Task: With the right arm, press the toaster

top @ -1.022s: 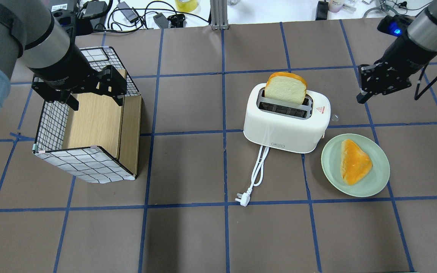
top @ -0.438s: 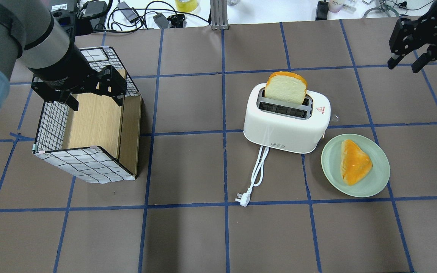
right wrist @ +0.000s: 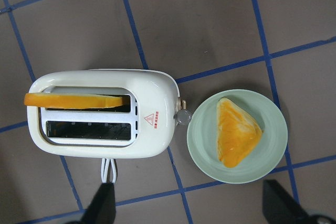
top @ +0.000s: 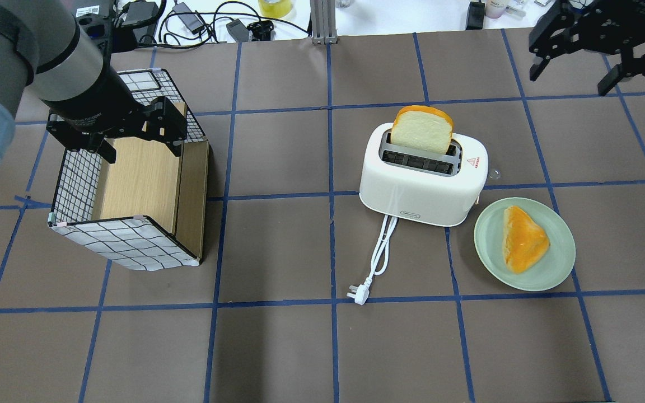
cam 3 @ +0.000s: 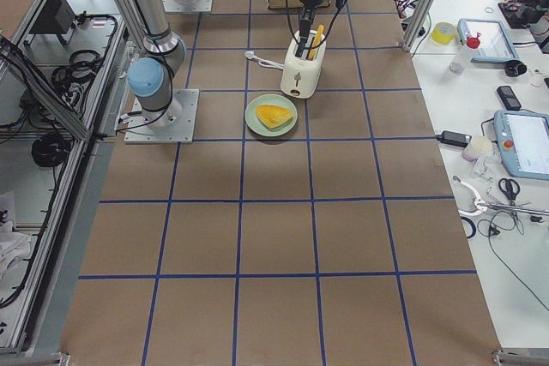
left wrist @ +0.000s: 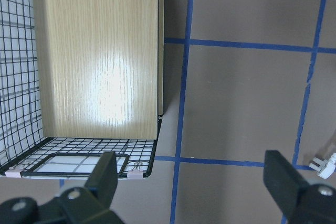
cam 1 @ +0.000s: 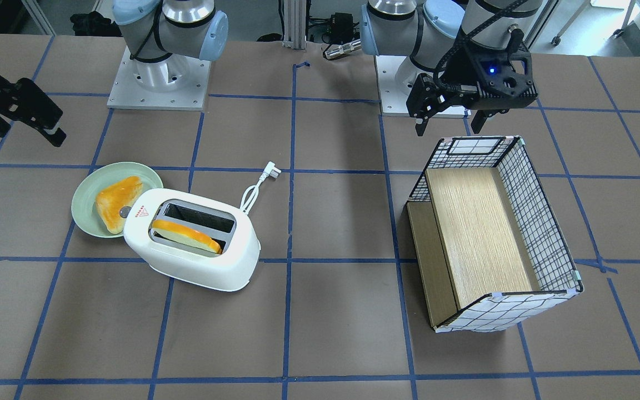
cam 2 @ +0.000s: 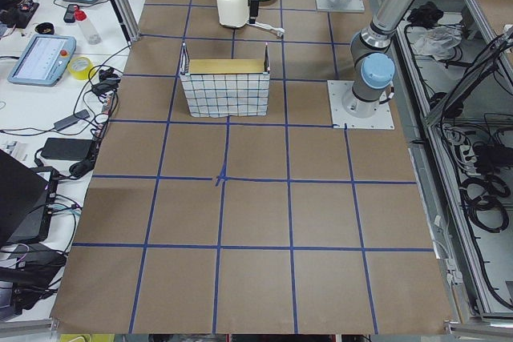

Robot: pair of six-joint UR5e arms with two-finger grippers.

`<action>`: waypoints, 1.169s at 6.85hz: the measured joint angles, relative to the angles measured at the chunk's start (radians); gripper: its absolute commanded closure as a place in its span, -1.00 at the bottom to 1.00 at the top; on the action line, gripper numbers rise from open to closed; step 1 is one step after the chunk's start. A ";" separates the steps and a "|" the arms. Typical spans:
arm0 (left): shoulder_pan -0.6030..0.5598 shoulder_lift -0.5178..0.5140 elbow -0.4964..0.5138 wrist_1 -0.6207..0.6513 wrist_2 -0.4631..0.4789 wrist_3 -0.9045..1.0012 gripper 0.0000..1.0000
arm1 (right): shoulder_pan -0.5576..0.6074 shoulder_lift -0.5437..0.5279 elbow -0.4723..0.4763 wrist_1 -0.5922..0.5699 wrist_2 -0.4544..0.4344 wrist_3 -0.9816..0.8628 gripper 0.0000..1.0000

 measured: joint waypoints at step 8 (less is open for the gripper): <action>0.000 0.000 0.000 0.000 0.000 0.000 -1.00 | 0.162 0.025 0.022 -0.103 -0.111 0.069 -1.00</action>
